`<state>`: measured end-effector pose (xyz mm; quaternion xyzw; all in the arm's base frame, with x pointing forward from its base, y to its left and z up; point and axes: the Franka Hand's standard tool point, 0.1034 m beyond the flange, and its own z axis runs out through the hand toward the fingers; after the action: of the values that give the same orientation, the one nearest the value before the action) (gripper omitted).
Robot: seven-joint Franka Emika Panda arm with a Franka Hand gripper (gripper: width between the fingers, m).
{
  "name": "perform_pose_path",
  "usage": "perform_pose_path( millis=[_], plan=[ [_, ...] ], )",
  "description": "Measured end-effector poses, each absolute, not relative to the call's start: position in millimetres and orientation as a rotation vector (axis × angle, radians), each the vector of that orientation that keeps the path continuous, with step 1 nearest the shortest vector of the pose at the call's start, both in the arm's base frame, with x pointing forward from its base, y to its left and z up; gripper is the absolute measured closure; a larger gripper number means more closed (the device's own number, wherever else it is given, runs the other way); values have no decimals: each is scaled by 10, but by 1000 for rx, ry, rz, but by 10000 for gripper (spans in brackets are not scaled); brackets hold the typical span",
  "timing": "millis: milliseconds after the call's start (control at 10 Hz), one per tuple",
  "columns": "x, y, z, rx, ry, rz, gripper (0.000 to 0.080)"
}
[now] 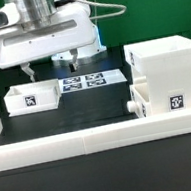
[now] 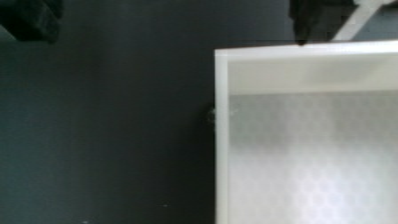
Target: Assemble drawer
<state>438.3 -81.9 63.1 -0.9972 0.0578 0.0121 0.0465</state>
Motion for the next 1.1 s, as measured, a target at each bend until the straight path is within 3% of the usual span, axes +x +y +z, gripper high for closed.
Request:
perform_pose_path(
  millis=[200, 300, 600, 1100],
  plan=[
    [4400, -810, 609, -3041, 244, 8, 151],
    [4287, -792, 431, -3035, 302, -10, 151],
    [4059, -768, 265, -3077, 121, -74, 151],
    [4032, -759, 253, -3077, 115, -69, 151]
  ],
)
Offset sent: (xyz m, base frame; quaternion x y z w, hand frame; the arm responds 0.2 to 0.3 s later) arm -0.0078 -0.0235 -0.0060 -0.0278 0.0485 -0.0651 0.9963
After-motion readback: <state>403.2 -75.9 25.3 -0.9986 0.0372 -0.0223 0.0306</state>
